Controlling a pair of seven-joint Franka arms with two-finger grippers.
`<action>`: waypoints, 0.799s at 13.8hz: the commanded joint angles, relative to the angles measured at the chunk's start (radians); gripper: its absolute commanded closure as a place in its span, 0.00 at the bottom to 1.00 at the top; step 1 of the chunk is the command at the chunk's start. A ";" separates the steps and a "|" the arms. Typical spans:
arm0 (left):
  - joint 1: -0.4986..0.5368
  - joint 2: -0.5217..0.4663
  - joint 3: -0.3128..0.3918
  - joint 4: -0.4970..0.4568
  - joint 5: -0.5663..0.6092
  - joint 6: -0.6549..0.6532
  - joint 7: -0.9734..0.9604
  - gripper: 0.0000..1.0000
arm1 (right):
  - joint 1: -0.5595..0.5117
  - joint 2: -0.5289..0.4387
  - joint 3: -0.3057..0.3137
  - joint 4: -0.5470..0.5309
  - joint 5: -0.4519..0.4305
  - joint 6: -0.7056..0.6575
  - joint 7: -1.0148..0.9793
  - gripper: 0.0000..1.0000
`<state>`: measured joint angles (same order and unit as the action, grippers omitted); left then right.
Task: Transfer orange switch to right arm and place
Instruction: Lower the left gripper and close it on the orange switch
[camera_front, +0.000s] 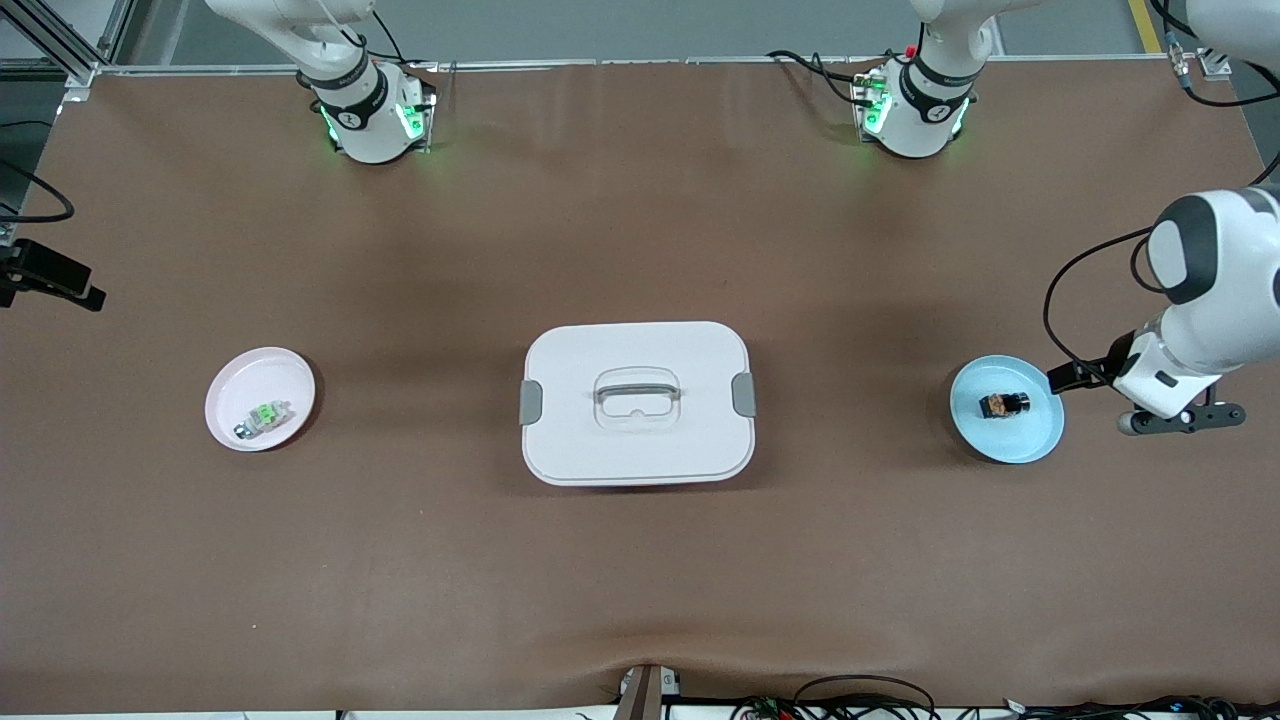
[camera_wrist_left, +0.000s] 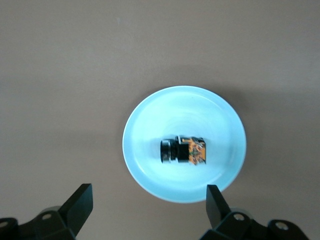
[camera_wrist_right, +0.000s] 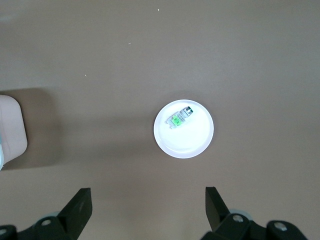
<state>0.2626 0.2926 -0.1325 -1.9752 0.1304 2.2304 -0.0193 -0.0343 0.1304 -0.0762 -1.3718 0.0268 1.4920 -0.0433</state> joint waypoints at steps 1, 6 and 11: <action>0.012 0.035 -0.009 -0.045 0.006 0.104 0.010 0.00 | -0.001 -0.001 0.003 0.010 0.005 -0.010 0.010 0.00; 0.010 0.141 -0.016 -0.045 -0.015 0.213 0.002 0.00 | -0.001 0.000 0.003 0.010 0.005 -0.010 0.011 0.00; 0.004 0.174 -0.019 -0.059 -0.029 0.219 0.002 0.00 | -0.001 -0.001 0.003 0.010 0.007 -0.010 0.010 0.00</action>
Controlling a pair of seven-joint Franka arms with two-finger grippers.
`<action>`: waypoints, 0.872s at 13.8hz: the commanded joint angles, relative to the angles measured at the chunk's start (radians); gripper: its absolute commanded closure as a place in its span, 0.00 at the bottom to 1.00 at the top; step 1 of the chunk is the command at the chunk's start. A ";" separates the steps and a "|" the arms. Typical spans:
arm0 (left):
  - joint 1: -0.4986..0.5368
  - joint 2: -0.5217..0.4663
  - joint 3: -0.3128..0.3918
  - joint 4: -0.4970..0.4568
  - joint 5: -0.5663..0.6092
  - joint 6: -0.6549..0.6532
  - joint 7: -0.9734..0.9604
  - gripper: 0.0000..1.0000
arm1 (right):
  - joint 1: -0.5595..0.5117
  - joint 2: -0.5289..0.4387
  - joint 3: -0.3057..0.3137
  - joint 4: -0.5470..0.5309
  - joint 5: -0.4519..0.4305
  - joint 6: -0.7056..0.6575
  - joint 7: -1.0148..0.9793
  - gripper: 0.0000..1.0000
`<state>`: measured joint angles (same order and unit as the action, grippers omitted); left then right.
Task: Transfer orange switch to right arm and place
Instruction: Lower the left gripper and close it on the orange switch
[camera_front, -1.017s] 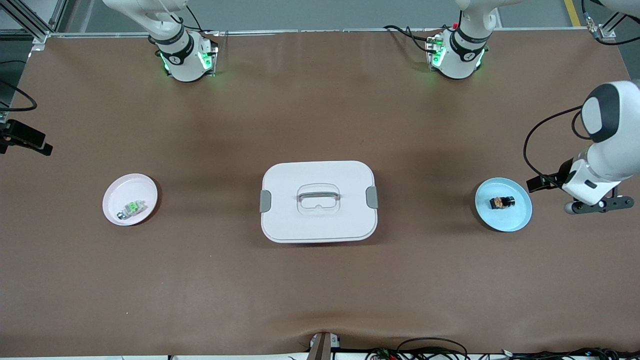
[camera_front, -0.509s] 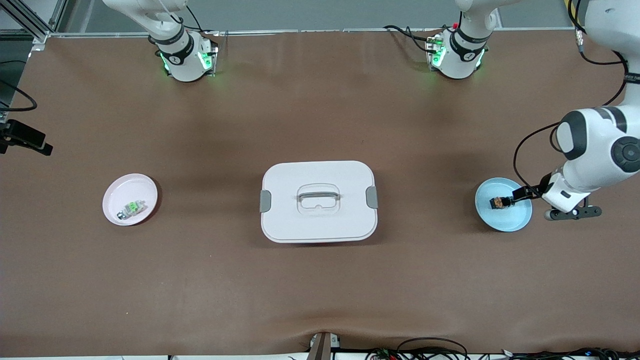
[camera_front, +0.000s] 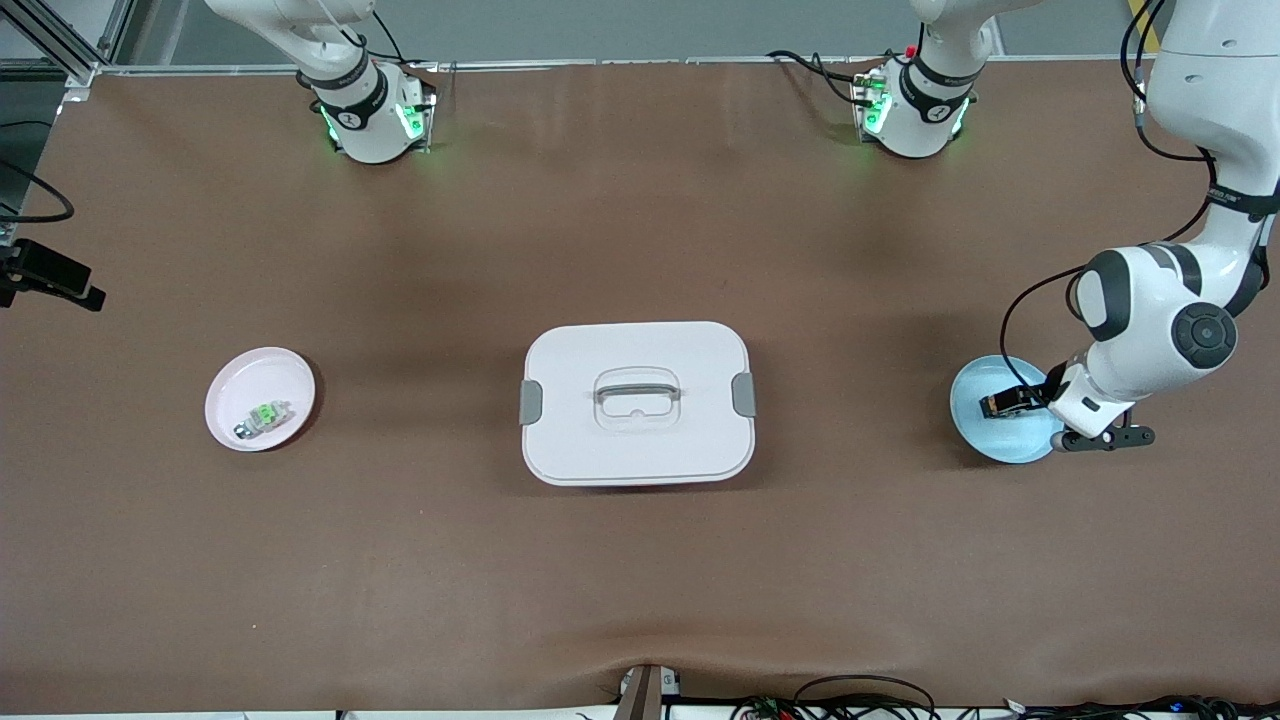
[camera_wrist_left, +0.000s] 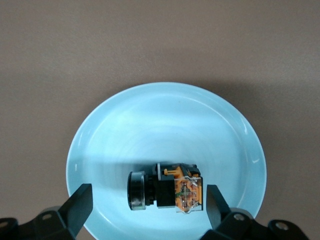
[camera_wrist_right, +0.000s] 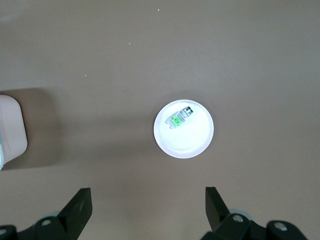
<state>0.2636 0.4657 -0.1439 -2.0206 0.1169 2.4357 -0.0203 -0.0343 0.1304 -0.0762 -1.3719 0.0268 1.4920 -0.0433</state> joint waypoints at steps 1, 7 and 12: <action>0.003 0.002 -0.009 -0.023 -0.016 0.016 0.002 0.00 | -0.001 -0.002 0.003 0.010 0.007 -0.010 0.010 0.00; 0.005 0.022 -0.022 -0.046 -0.017 0.065 0.000 0.00 | -0.001 -0.001 0.003 0.010 0.007 -0.010 0.010 0.00; 0.008 0.045 -0.022 -0.049 -0.014 0.091 0.010 0.24 | -0.001 -0.002 0.003 0.010 0.008 -0.010 0.010 0.00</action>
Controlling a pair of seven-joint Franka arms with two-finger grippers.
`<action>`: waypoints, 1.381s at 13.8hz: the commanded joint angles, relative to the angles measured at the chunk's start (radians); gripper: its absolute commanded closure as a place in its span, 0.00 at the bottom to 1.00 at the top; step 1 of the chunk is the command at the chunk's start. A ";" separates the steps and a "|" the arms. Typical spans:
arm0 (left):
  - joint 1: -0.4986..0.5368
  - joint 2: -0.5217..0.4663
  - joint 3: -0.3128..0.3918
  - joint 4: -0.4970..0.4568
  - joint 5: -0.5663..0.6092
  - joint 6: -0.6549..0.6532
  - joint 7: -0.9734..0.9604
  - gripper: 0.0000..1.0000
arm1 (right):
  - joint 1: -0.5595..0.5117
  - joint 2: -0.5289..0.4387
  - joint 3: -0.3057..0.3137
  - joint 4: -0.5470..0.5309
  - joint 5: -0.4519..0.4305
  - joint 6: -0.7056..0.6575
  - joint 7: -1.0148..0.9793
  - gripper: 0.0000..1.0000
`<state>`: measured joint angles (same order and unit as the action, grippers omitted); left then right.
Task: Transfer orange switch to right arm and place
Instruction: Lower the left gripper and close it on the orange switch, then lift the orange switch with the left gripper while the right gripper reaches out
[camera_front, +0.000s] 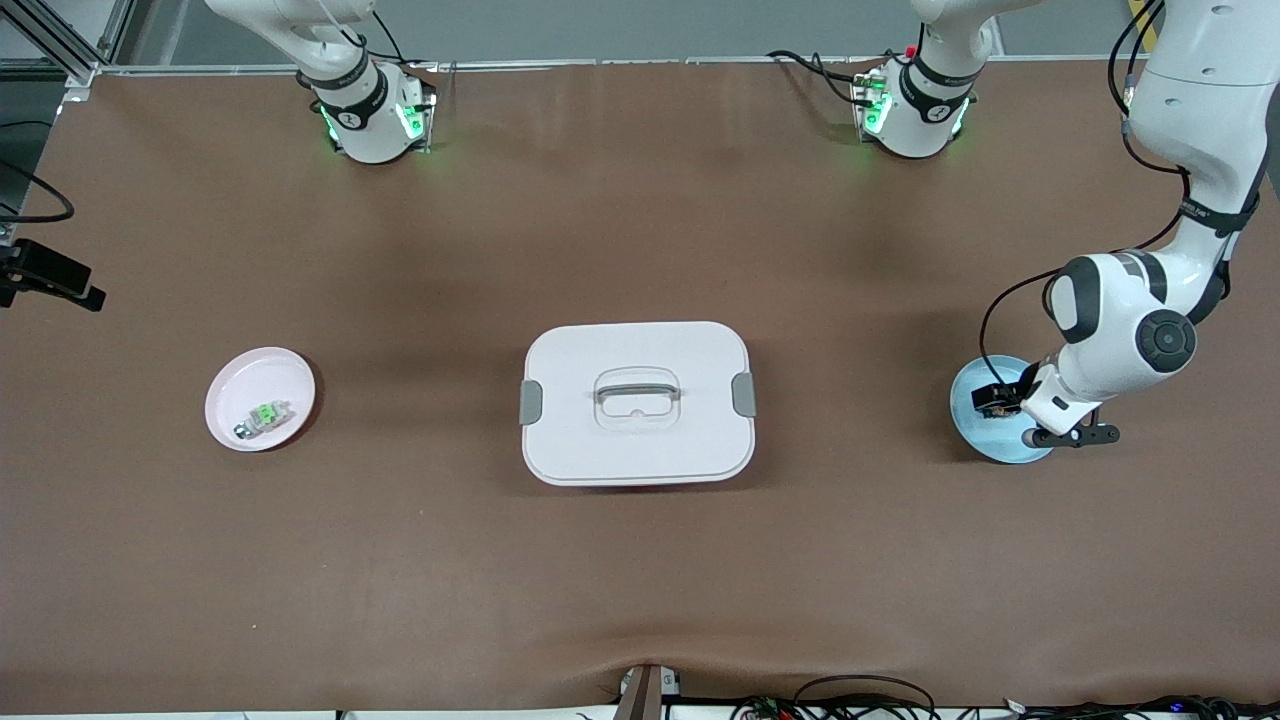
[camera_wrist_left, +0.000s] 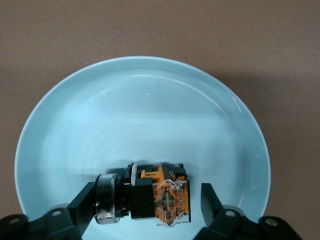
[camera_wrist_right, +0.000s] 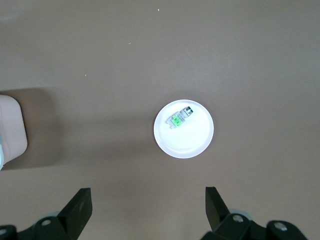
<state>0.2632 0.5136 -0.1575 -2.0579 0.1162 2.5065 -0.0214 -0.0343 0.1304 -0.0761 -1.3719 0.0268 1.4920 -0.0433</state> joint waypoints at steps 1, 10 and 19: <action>0.008 -0.004 -0.007 -0.013 -0.015 0.020 0.012 0.39 | -0.001 -0.002 0.003 0.010 0.008 -0.012 0.010 0.00; 0.007 -0.200 -0.065 0.025 -0.051 -0.231 -0.041 1.00 | -0.001 0.000 0.003 0.010 0.011 -0.010 0.008 0.00; -0.015 -0.204 -0.321 0.387 -0.224 -0.606 -0.526 1.00 | 0.155 -0.020 0.019 0.008 0.010 -0.125 0.072 0.00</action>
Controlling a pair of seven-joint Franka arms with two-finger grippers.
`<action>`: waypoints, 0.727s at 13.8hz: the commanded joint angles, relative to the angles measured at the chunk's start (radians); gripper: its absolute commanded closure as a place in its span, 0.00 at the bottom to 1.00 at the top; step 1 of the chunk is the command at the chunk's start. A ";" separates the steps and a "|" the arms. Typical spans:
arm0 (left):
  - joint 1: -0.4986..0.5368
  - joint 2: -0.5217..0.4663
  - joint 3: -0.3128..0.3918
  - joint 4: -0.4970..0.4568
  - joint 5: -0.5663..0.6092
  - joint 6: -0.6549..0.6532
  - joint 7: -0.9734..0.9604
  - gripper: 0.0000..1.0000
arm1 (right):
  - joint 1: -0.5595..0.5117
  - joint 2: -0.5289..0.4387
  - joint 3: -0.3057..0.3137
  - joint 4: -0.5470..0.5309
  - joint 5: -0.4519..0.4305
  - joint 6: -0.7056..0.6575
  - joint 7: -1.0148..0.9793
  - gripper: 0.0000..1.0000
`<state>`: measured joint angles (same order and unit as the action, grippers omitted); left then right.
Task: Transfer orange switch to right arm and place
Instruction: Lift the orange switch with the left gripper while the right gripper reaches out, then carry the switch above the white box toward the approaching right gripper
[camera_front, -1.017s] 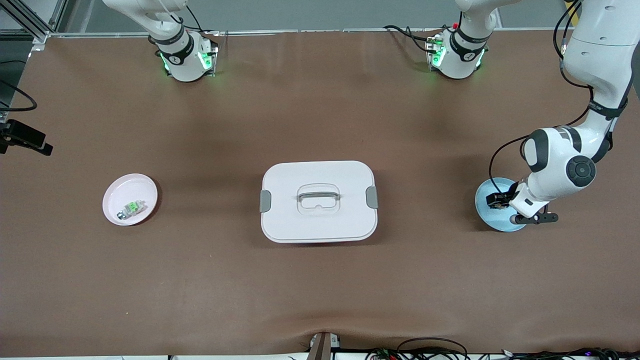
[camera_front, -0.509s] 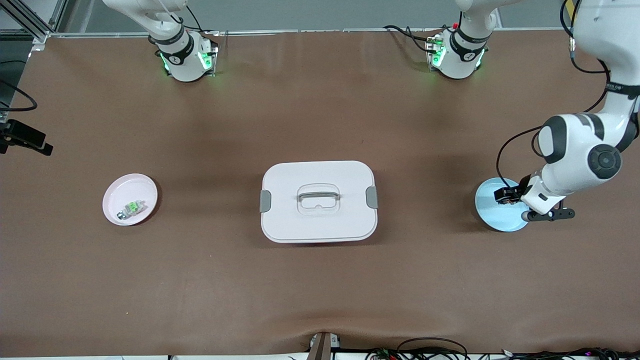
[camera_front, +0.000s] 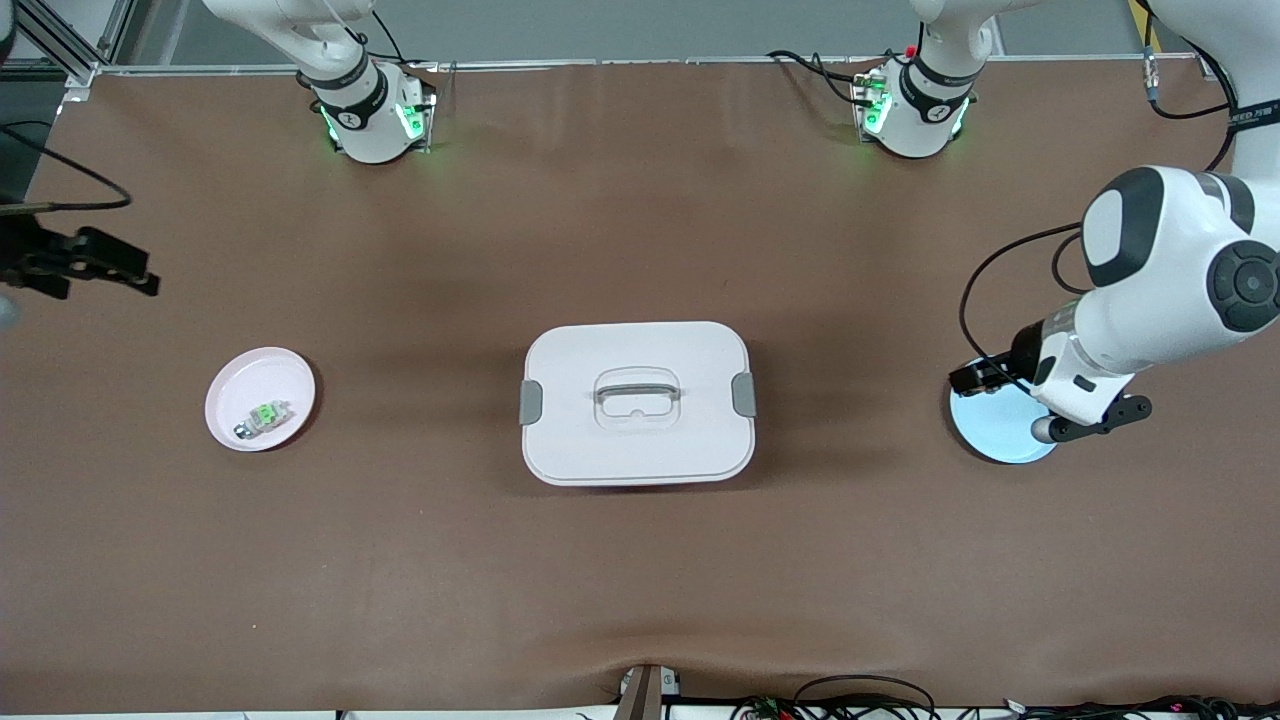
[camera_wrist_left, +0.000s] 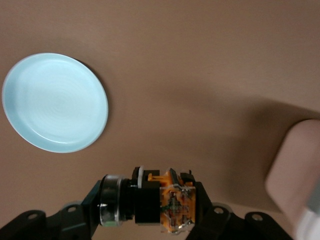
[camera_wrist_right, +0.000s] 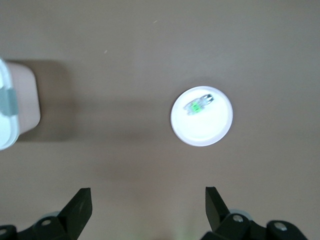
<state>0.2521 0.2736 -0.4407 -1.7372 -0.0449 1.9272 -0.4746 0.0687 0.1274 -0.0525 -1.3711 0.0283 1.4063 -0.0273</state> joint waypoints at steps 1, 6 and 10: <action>-0.019 0.056 -0.059 0.121 -0.126 -0.028 -0.123 1.00 | 0.077 -0.022 -0.003 0.007 0.012 -0.053 0.137 0.00; -0.171 0.124 -0.064 0.255 -0.231 -0.028 -0.497 1.00 | 0.241 -0.048 0.000 -0.003 0.103 -0.104 0.358 0.00; -0.273 0.165 -0.064 0.355 -0.289 -0.022 -0.766 1.00 | 0.311 -0.049 0.002 -0.012 0.239 -0.046 0.564 0.00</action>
<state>0.0107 0.4024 -0.5051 -1.4597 -0.2982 1.9255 -1.1397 0.3262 0.0923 -0.0419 -1.3698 0.2408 1.3315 0.4547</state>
